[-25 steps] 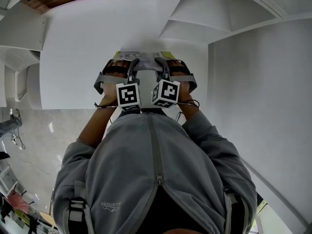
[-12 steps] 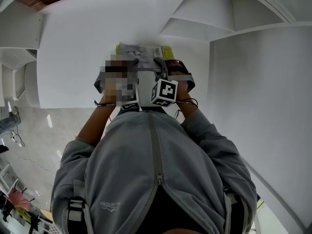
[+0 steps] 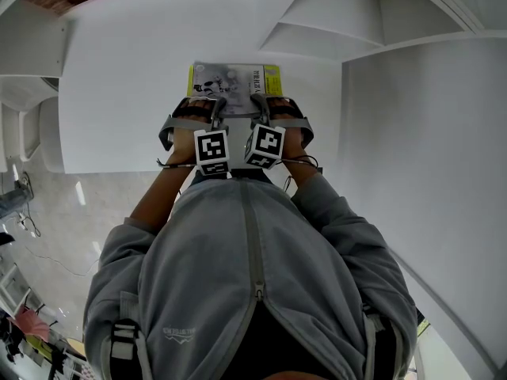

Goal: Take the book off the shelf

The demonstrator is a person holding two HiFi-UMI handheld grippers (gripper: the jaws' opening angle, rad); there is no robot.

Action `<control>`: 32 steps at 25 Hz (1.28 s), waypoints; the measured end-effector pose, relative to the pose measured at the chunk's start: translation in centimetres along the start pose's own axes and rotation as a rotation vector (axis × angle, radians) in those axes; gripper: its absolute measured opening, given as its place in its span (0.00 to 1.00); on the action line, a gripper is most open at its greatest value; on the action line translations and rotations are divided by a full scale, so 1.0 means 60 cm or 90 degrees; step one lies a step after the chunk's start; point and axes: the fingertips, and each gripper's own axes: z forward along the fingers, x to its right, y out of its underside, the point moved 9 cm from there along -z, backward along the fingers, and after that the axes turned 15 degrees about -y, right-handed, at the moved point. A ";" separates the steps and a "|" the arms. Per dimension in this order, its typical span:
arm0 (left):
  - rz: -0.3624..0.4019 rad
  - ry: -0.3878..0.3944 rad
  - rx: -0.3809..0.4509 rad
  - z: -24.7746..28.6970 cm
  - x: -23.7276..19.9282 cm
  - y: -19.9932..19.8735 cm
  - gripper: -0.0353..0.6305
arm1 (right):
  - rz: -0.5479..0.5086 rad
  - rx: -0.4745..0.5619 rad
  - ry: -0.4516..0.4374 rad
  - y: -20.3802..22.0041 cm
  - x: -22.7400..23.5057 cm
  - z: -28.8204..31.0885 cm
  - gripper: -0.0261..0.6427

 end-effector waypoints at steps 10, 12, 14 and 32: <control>-0.006 0.057 -0.019 -0.004 0.049 0.007 0.29 | -0.036 -0.040 -0.054 0.015 -0.052 0.022 0.32; -0.017 0.070 -0.018 -0.007 0.055 0.006 0.32 | -0.041 -0.055 -0.064 0.019 -0.062 0.023 0.33; -0.028 0.085 -0.020 -0.011 0.062 0.007 0.33 | -0.037 -0.041 -0.057 0.016 -0.067 0.021 0.33; -0.049 0.096 -0.028 -0.033 0.085 0.009 0.35 | 0.007 -0.002 -0.076 0.029 -0.110 0.002 0.34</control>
